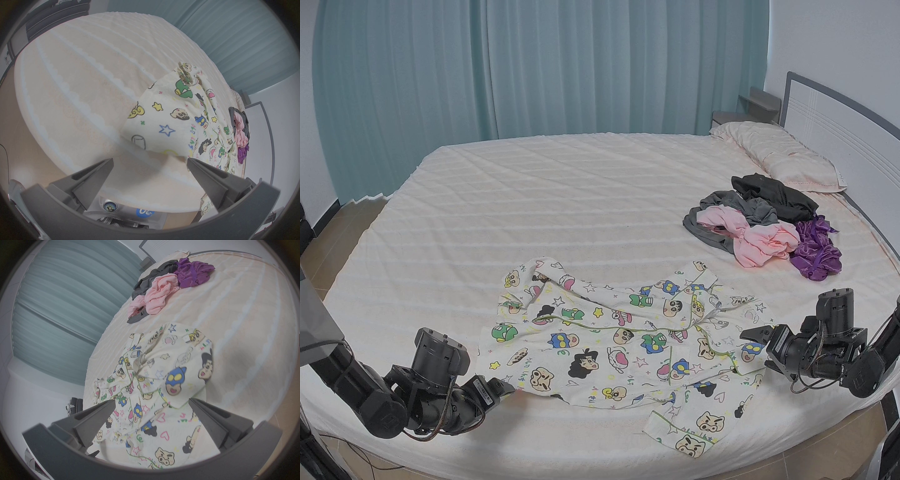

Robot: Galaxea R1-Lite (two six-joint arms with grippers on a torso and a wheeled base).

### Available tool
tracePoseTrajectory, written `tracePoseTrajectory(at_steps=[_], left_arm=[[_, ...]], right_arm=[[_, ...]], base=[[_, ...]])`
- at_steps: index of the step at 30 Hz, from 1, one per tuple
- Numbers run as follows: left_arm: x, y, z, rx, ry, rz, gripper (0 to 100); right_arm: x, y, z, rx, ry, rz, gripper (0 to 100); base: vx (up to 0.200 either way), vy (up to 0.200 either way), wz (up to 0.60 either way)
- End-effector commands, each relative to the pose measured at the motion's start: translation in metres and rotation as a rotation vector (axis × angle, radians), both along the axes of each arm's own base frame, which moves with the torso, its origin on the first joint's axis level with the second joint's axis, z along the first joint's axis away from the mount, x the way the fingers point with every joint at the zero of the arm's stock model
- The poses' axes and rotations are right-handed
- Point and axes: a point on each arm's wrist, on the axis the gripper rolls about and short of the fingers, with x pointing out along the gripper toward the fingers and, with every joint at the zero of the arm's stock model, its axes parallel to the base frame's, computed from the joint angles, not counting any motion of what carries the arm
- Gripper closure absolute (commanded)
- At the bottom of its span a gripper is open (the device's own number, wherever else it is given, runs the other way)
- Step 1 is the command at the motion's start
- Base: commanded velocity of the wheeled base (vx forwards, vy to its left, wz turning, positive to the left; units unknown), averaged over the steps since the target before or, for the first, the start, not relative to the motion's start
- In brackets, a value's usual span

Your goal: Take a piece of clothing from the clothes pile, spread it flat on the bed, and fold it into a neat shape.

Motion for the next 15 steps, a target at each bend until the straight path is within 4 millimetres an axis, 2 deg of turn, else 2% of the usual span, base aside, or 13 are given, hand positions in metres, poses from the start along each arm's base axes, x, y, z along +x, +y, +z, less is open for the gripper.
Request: tracePoseTrajectory(at_steps=[1,8,15], left_arm=[[0.010,0.004,-0.010,0.011,0.028,0.037,0],[0.041,0.011,-0.015,-0.024,0.002,0.156,0],[0.055,0.006,-0.023,-0.048,-0.022,0.189,0]], right_arm=[[-0.004,0.002,-0.002,-0.005,0.011,0.006,0],[-0.008,0.008,-0.004,-0.015,0.025,0.023,0],[-0.018,0.016,-0.010,-0.026,0.058,0.069,0]], base=[[0.000,0.000,0.00],[0.000,0.000,0.00],[0.000,0.000,0.00]])
